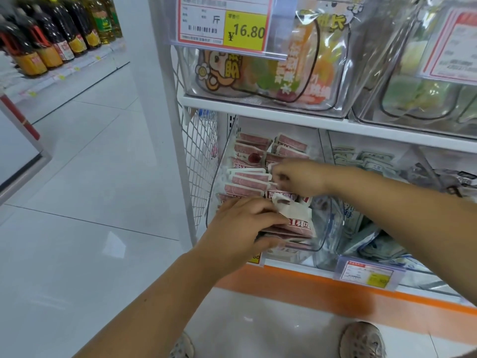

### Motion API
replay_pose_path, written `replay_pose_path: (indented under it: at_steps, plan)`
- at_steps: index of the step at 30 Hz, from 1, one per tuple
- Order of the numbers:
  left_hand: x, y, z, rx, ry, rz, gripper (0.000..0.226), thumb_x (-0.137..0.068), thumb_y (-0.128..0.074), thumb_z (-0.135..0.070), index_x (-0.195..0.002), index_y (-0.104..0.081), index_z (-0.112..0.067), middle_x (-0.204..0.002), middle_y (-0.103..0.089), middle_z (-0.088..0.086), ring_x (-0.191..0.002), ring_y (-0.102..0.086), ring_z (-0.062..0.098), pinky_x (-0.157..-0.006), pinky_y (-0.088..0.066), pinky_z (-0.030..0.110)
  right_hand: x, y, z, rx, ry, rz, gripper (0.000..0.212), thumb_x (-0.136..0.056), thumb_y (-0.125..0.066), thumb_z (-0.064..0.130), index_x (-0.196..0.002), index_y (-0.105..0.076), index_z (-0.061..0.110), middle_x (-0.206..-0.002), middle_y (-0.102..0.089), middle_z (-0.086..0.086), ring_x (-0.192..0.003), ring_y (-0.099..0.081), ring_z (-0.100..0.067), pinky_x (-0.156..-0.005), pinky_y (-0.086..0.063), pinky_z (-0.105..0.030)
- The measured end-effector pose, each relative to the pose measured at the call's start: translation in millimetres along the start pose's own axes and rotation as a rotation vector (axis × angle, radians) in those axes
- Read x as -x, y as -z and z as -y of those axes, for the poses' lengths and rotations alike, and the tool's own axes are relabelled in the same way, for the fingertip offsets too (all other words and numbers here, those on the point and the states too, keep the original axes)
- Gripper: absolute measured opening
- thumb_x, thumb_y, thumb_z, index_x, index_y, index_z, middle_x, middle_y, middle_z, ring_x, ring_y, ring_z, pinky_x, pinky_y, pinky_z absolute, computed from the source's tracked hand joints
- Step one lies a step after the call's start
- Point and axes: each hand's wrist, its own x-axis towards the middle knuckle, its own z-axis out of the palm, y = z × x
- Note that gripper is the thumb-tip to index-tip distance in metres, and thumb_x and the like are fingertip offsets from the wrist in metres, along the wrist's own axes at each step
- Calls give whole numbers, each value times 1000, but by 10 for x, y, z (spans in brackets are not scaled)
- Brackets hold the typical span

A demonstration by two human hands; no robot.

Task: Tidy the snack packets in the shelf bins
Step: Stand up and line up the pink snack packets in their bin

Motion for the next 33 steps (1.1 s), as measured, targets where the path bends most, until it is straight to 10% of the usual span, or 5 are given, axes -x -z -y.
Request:
replay_pose_path:
  at_steps: [4,11,18,23,33]
  plan:
    - [24,-79,-4,-114,-40,-33,39,-88,-52,-48,-126,-54,-38,-136,-51,-13,-126,-42,13,-98,-35,38,175,53,13,-38,-23,-38,15,-97,-44,23,-83,-42,22,-78,-51,-1,-68,-43,-17,-60,-38,-33]
    - [-43,-79,-35,-164,-38,-61,38,-93,-38,-52,-120,-60,-37,-98,-66,-14,-107,-49,13,-83,-41,38,518,90,5,-137,31,-253,9,-98,-47,25,-93,-49,18,-75,-58,-1,-65,-49,-17,-58,-38,-30]
    - [-101,-57,-75,-120,140,-7,47,-91,-34,-53,-125,-58,-31,-124,-56,-15,-122,-39,12,-100,-31,35,651,194,-36,-220,33,-241,4,-98,-48,26,-97,-53,24,-78,-58,3,-70,-53,-16,-64,-42,-29]
    - [-154,23,-33,124,297,-146,51,-78,-69,-47,-121,-50,-27,-121,-49,-7,-109,-49,12,-89,-42,31,701,76,63,-168,59,-44,13,-96,-51,32,-107,-58,34,-97,-66,9,-86,-61,-12,-77,-50,-31]
    - [-232,-39,-68,-177,135,106,53,-95,-21,-58,-139,-42,-39,-136,-49,-20,-128,-31,8,-93,-17,30,513,445,-88,-109,-116,157,45,-91,-46,0,-100,-67,39,-132,-56,7,-114,-51,-9,-85,-39,-22]
